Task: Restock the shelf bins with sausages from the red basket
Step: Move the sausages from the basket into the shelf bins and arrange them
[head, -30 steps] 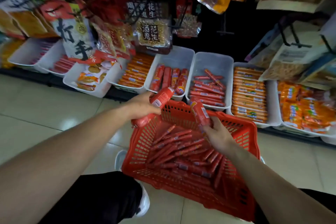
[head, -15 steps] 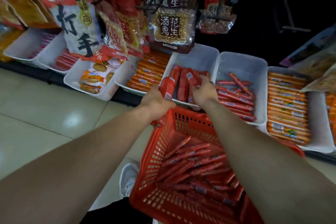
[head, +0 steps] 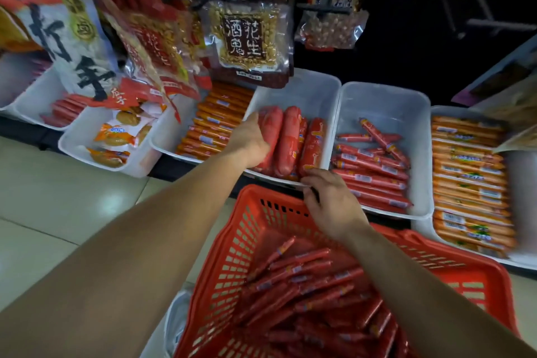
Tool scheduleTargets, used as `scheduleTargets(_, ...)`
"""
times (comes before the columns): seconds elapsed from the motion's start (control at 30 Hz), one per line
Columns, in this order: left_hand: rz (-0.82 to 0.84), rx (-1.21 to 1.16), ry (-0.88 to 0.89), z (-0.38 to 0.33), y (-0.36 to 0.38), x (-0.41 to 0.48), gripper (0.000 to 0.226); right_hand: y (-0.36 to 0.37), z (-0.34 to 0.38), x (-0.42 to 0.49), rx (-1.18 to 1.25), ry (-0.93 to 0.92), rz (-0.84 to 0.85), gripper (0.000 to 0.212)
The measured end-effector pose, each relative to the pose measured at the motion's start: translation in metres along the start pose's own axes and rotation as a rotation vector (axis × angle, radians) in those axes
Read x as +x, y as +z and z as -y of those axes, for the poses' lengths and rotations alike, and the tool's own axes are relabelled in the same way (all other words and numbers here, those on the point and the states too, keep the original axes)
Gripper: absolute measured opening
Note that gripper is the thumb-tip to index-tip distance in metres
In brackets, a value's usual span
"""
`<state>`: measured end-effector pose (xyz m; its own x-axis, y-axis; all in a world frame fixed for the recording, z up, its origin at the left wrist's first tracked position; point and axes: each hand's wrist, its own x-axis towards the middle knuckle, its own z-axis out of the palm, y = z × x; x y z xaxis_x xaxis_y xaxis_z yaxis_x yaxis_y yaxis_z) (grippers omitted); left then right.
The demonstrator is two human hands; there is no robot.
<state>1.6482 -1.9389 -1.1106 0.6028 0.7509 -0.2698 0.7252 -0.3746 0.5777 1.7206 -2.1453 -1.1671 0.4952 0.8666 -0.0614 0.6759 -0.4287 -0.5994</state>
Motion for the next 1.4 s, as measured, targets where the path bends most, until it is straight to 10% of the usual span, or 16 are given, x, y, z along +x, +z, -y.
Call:
scheduleTargets(0.53, 0.327, 0.289, 0.111, 0.005, 0.015, -0.193, 0.044, -0.073, 0.002, -0.145, -0.056, 0.283, -0.025, 0.032)
scheduleTargets(0.8, 0.494, 0.333, 0.003, 0.068, 0.110, -0.239, 0.069, -0.028, -0.072, -0.216, -0.124, 0.526, 0.354, 0.049)
scheduleTargets(1.4, 0.471, 0.398, -0.044, 0.158, 0.194, -0.187, 0.136, 0.111, -0.085, -0.105, -0.600, -0.118, 0.651, 0.124)
